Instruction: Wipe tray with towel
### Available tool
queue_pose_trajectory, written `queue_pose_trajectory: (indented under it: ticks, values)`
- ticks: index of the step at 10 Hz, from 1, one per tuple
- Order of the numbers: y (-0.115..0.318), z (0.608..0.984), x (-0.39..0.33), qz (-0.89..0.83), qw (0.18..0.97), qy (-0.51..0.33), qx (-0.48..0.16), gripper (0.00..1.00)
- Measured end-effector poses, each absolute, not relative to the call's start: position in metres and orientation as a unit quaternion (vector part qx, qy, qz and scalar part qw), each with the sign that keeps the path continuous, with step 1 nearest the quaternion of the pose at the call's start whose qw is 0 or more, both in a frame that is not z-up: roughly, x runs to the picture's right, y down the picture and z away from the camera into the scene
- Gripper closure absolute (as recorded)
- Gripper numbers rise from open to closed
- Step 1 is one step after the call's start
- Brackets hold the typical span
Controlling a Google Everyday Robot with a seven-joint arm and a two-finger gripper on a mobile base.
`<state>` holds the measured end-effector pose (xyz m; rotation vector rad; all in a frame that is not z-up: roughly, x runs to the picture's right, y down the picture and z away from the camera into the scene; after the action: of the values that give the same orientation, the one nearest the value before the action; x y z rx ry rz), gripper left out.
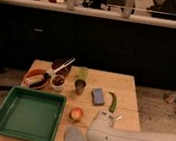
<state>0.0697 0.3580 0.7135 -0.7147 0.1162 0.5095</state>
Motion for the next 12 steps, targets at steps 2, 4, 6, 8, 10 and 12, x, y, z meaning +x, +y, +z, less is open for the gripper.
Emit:
queue_pose_trajectory:
  ticks: [2, 4, 6, 8, 10, 12]
  values:
    - [0.365, 0.715, 0.072, 0.256, 0.906, 0.062, -0.332, 0.20]
    - [0.369, 0.718, 0.071, 0.260, 0.909, 0.065, -0.318, 0.20]
    - [0.374, 0.721, 0.073, 0.263, 0.908, 0.069, -0.317, 0.20]
    - [0.377, 0.725, 0.071, 0.261, 0.908, 0.069, -0.321, 0.20]
    - [0.381, 0.727, 0.073, 0.262, 0.905, 0.069, -0.329, 0.34]
    - [0.382, 0.729, 0.073, 0.260, 0.903, 0.073, -0.334, 0.55]
